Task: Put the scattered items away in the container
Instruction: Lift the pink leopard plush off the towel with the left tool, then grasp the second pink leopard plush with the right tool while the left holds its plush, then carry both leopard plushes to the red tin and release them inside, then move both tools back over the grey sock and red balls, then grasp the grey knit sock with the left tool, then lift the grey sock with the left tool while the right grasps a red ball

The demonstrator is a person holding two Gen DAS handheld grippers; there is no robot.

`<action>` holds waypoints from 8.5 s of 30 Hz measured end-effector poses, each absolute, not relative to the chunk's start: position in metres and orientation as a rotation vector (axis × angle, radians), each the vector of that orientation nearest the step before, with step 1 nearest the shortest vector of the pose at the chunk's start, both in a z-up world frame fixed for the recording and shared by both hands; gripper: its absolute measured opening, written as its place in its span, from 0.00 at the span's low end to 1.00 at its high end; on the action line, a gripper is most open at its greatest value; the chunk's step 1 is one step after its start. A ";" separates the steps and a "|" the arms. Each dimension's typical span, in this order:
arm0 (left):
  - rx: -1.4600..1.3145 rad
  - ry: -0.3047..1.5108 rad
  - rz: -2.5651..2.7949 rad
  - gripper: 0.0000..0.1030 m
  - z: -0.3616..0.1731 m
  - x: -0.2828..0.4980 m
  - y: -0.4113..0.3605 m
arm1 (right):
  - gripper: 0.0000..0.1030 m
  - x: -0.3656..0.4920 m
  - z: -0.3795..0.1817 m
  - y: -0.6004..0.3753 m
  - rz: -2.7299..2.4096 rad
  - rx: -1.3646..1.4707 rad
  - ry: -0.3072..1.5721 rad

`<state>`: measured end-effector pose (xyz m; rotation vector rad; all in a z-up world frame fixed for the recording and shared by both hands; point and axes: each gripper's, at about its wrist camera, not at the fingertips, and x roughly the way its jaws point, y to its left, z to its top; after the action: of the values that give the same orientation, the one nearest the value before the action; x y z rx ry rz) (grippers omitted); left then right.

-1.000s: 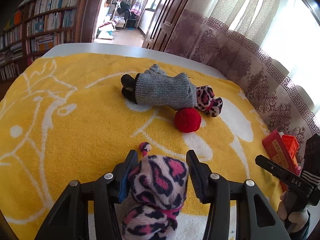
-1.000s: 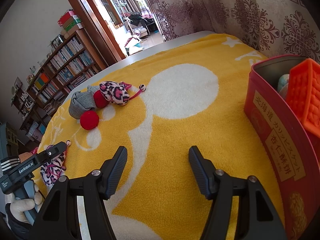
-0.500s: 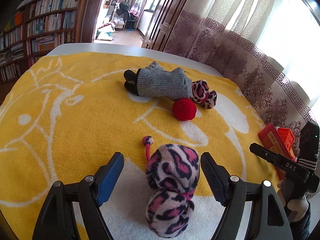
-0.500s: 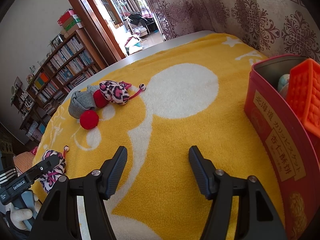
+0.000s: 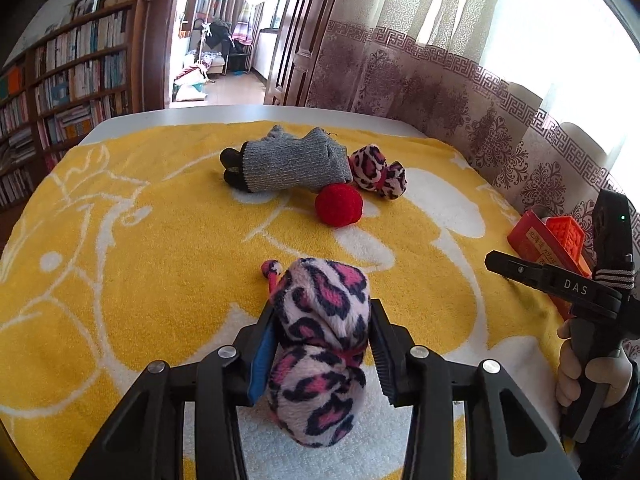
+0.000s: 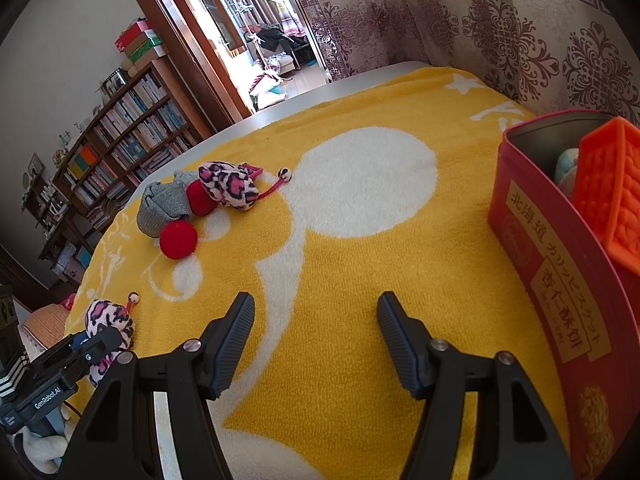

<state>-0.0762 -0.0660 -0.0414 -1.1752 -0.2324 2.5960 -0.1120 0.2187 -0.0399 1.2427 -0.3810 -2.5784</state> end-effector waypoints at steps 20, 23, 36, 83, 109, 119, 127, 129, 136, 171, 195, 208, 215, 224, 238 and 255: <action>-1.068 -0.370 2.614 0.43 -0.023 -0.069 -0.075 | 0.66 -0.208 -0.020 0.115 -2.488 1.282 0.072; -1.079 -0.383 2.605 0.43 -0.025 -0.070 -0.076 | 0.66 -0.225 -0.028 0.107 -2.494 1.291 0.094; -1.089 -0.377 2.589 0.43 -0.029 -0.074 -0.075 | 0.38 -0.216 -0.031 0.093 -2.575 1.224 0.188; -0.907 -0.027 2.254 0.43 0.044 -0.031 0.124 | 0.44 -0.016 0.041 0.433 -3.048 1.036 -0.507; -0.953 -0.029 1.976 0.78 0.049 -0.049 0.276 | 0.57 0.027 0.064 0.459 -3.127 0.761 -0.681; -0.929 -0.086 2.041 0.78 0.051 -0.054 0.237 | 0.59 0.024 0.062 0.440 -3.105 0.796 -0.631; -0.974 -0.168 2.164 0.97 0.040 -0.069 0.194 | 0.66 0.023 0.065 0.417 -3.086 0.798 -0.574; -0.989 -0.187 2.183 0.97 0.037 -0.073 0.180 | 0.67 0.021 0.067 0.409 -3.072 0.802 -0.549; -1.028 -0.261 2.253 0.97 0.026 -0.088 0.129 | 0.69 0.006 0.068 0.368 -2.983 0.835 -0.446; -1.175 -0.427 2.713 0.97 -0.017 -0.183 -0.051 | 0.72 -0.084 -0.015 0.206 -2.569 1.120 -0.295; -1.217 -0.526 2.656 0.87 -0.058 -0.232 -0.069 | 0.72 -0.095 -0.033 0.208 -2.521 1.212 -0.324; -1.145 -0.568 2.699 0.82 -0.032 -0.188 -0.095 | 0.72 -0.097 -0.032 0.212 -2.527 1.195 -0.331; -1.130 -0.472 2.757 0.82 -0.024 -0.148 -0.103 | 0.72 -0.094 -0.031 0.210 -2.533 1.179 -0.333; -1.082 -0.346 2.861 0.82 -0.024 -0.117 -0.107 | 0.72 -0.092 -0.031 0.211 -2.534 1.161 -0.331; -1.049 -0.357 2.861 0.82 -0.019 -0.112 -0.107 | 0.72 -0.105 -0.015 0.183 -2.482 1.246 -0.222; -1.031 -0.489 2.832 0.82 -0.018 -0.108 -0.124 | 0.58 -0.185 -0.029 0.064 -2.317 1.289 -0.028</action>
<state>-0.1078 -0.1239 -0.0178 -1.0314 -0.4887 2.8319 -0.1846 0.0644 -0.0285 1.2891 -0.0280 -2.3171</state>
